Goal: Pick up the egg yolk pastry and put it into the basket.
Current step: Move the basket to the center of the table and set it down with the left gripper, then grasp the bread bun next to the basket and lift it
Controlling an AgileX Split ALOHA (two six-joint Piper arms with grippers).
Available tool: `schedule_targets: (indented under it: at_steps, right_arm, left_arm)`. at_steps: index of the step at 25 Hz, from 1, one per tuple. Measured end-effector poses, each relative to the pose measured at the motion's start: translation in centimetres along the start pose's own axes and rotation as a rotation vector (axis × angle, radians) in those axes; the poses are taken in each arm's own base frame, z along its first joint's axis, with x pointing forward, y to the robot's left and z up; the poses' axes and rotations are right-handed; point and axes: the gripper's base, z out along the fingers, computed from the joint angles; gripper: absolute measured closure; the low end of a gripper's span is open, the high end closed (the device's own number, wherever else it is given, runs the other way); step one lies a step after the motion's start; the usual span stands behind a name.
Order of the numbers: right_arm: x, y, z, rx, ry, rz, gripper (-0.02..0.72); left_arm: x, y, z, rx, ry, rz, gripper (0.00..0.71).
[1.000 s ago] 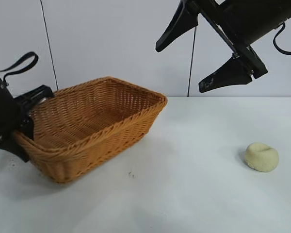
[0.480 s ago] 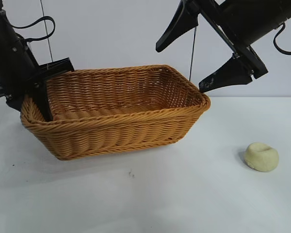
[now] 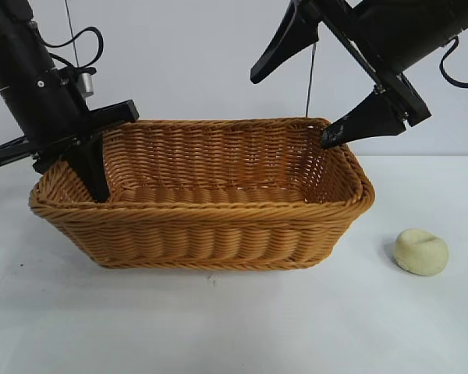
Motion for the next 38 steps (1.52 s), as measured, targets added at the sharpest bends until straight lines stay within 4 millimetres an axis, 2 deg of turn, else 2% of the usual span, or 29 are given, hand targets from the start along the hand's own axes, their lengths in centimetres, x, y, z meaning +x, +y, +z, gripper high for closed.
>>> schedule_targets:
  at_steps: [11,19,21,24,26,27,30,33,38]
  right_arm:
    - [0.0,0.0,0.0,0.000,0.000,0.000,0.010]
    - [0.0,0.0,0.0,0.000,0.000,0.000,0.010]
    - [0.0,0.0,0.0,0.000,0.000,0.000,0.010]
    - [0.0,0.0,0.0,0.000,0.000,0.000,0.010]
    - [0.0,0.0,0.0,0.000,0.000,0.000,0.010]
    - [0.0,0.0,0.0,0.000,0.000,0.000,0.010]
    - [0.0,0.0,0.0,0.000,0.000,0.000,0.010]
    - [0.0,0.0,0.0,0.000,0.000,0.000,0.010]
    - [0.0,0.0,0.0,0.000,0.000,0.000,0.010]
  left_arm:
    - [0.0,1.9,4.9,-0.029,0.027,-0.041,0.599]
    - [-0.1,1.9,5.1,-0.015,0.018,-0.055,0.589]
    - [-0.1,1.8,5.2,-0.008,0.019,-0.062,0.508]
    - [0.0,1.8,5.3,-0.002,0.029,-0.069,0.229]
    - [0.0,1.8,5.4,-0.002,0.040,-0.069,0.105]
    - [0.1,1.8,5.4,-0.002,0.045,-0.070,0.071]
    - [0.3,1.8,5.2,-0.001,0.062,-0.067,0.030]
    - [0.3,1.4,4.0,0.003,0.046,-0.054,0.021]
    - [0.1,-0.4,-1.0,0.018,-0.047,0.010,0.018]
